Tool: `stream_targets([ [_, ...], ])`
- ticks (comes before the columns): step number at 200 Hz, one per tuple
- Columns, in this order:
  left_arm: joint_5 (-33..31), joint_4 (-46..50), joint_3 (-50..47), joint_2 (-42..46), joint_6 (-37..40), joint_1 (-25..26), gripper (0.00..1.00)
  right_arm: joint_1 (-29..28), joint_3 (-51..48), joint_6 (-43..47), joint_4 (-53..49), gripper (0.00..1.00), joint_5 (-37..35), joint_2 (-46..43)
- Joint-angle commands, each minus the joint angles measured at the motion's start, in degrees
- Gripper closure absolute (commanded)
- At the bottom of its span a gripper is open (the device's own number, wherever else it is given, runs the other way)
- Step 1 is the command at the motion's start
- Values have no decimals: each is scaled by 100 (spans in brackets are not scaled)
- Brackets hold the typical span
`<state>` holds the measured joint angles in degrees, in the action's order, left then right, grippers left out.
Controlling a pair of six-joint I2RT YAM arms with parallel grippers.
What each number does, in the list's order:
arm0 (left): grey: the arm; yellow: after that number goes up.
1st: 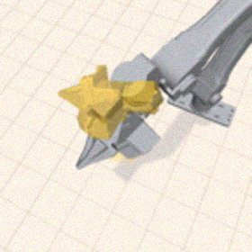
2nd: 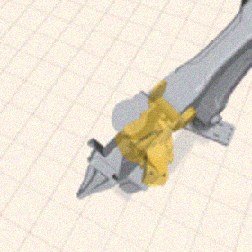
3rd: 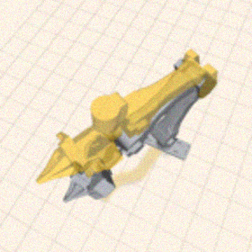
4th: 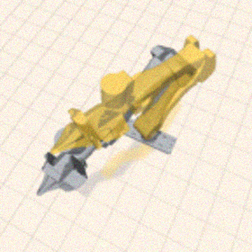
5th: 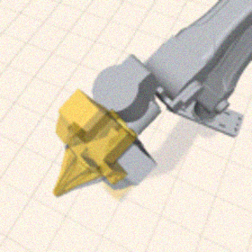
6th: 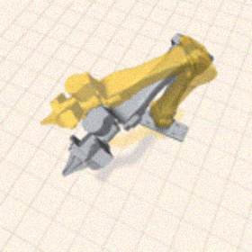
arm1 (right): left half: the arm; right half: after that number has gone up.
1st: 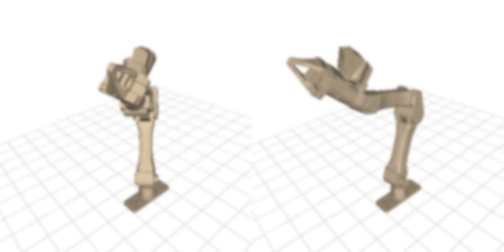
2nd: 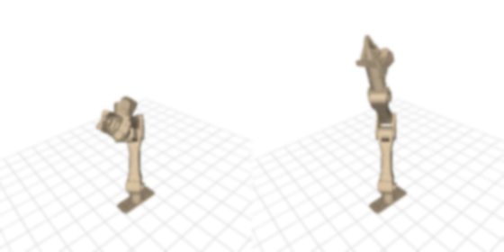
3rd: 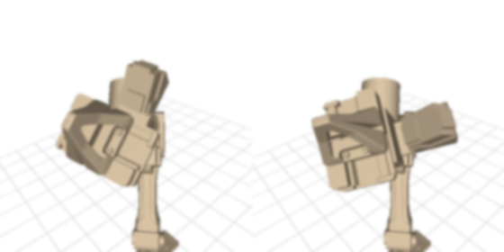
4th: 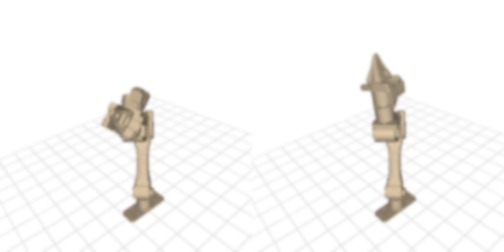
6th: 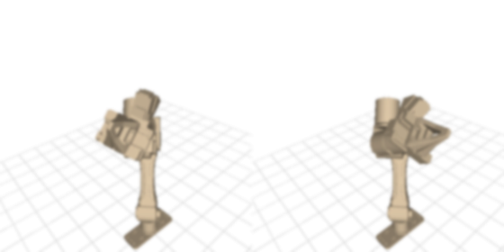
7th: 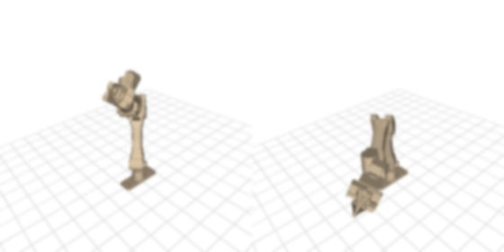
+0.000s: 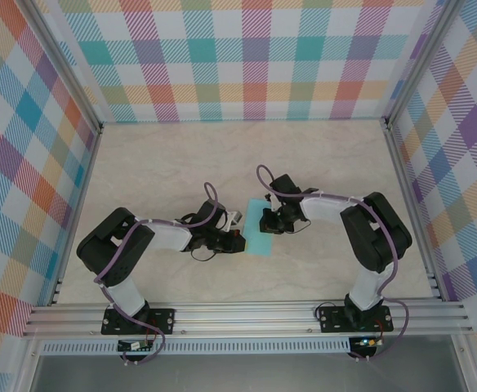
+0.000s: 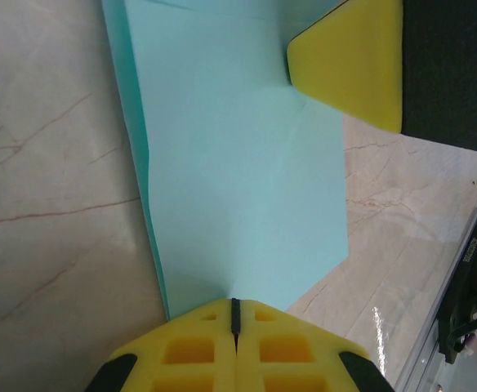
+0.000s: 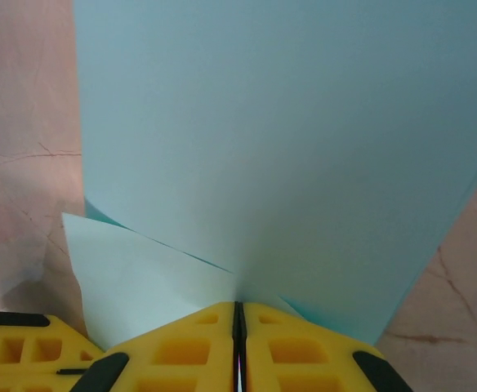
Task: Fold a paper plane with a square sheet of paper (fold left side to right side)
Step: Fold the triangle a second time at the center of the table.
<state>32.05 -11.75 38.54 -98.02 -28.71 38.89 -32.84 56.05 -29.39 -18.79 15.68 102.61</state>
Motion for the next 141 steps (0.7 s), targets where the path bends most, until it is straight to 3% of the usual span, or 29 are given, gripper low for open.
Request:
stream_targets([
  [1,75,682,41,206,138,-22,100,5,68,-67,-457,90,-354,181],
  [59,658,881,833,21,335,-23,100,6,37,-6,-545,90,-351,189],
  [141,589,987,1498,-1008,600,-23,100,6,37,12,-599,90,-347,208],
])
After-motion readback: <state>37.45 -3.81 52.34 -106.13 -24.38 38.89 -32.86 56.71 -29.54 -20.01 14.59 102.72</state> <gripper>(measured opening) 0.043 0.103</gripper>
